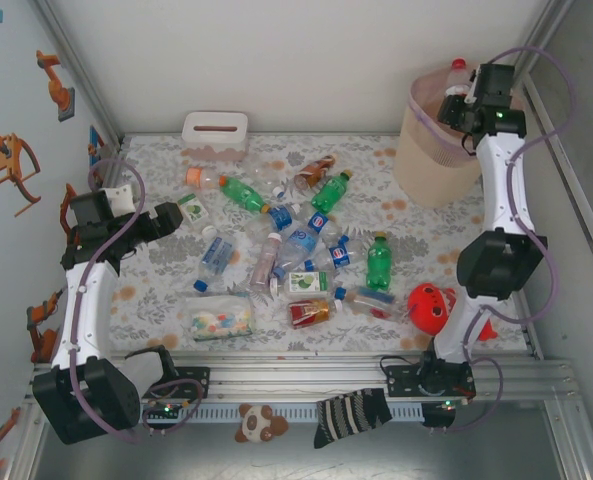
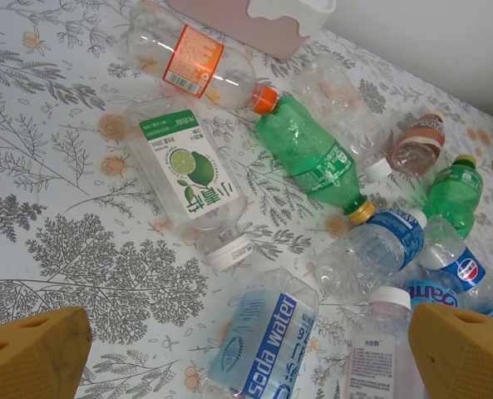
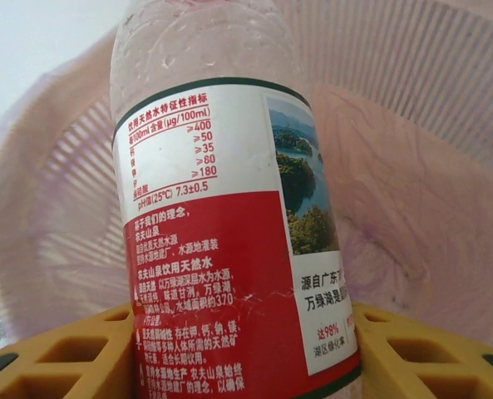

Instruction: Put the plastic bottles in the bin

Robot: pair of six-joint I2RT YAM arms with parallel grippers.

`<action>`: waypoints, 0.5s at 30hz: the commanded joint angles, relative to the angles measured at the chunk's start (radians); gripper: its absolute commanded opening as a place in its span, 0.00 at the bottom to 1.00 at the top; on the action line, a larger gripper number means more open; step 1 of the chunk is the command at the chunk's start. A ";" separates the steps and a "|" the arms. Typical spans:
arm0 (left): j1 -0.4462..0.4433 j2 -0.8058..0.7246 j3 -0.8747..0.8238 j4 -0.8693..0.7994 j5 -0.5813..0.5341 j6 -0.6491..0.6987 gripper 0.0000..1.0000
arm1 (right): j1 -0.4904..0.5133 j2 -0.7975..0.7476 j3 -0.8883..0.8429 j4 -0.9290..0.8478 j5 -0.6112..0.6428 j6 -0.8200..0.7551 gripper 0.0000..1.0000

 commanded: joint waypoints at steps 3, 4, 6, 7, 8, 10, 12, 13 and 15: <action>0.007 -0.021 -0.005 0.003 0.002 -0.003 0.97 | -0.008 0.031 0.036 -0.012 0.057 -0.020 0.53; 0.007 -0.021 -0.005 0.003 0.001 -0.004 0.97 | -0.009 0.033 0.032 -0.013 0.062 -0.019 0.54; 0.007 -0.021 -0.005 0.003 0.001 -0.003 0.97 | -0.009 0.038 0.024 -0.013 0.072 -0.015 0.54; 0.007 -0.020 -0.005 0.003 0.001 -0.003 0.97 | -0.009 0.040 0.023 -0.014 0.076 -0.015 0.55; 0.007 -0.021 -0.005 0.003 0.001 -0.003 0.97 | -0.008 0.043 0.024 -0.018 0.079 -0.016 0.56; 0.007 -0.020 -0.005 0.003 0.002 -0.003 0.97 | -0.009 0.049 0.028 -0.022 0.084 -0.015 0.59; 0.006 -0.018 -0.005 0.003 0.004 -0.003 0.97 | -0.009 0.049 0.031 -0.026 0.081 -0.017 0.62; 0.007 -0.019 -0.004 0.003 0.004 -0.003 0.97 | -0.008 0.048 0.034 -0.027 0.080 -0.018 0.63; 0.007 -0.016 -0.005 0.002 0.004 -0.004 0.97 | -0.009 0.045 0.039 -0.033 0.080 -0.022 0.65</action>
